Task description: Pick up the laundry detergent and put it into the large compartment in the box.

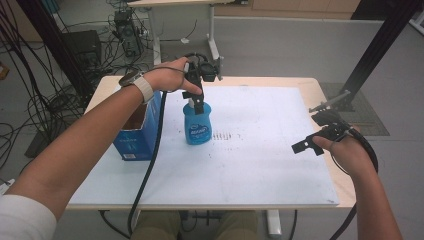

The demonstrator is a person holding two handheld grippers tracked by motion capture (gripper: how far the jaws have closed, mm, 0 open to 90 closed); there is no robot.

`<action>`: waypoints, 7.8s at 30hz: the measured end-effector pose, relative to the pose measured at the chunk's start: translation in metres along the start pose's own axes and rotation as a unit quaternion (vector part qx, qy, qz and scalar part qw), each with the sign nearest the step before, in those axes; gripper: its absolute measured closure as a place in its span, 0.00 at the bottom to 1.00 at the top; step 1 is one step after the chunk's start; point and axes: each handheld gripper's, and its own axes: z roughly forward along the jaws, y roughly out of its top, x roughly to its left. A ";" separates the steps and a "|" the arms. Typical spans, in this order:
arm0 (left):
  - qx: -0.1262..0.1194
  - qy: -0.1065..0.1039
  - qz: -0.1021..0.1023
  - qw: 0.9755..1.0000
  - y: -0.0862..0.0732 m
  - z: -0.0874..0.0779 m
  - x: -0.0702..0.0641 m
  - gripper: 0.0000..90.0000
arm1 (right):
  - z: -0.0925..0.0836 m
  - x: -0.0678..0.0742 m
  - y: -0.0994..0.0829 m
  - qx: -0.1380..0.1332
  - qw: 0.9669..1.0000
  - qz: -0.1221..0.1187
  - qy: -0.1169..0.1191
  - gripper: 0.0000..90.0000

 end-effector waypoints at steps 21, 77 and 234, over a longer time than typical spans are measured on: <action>-0.008 -0.010 -0.007 1.000 -0.005 0.000 0.004 0.10 | 0.000 -0.001 0.001 0.000 1.000 -0.001 -0.001 0.08; -0.011 -0.008 -0.017 1.000 -0.008 -0.002 0.005 0.09 | 0.000 -0.002 0.001 -0.002 1.000 0.001 -0.002 0.08; 0.019 0.035 0.005 0.999 0.011 0.061 -0.012 0.29 | 0.010 -0.009 -0.010 0.001 1.000 0.012 -0.003 0.08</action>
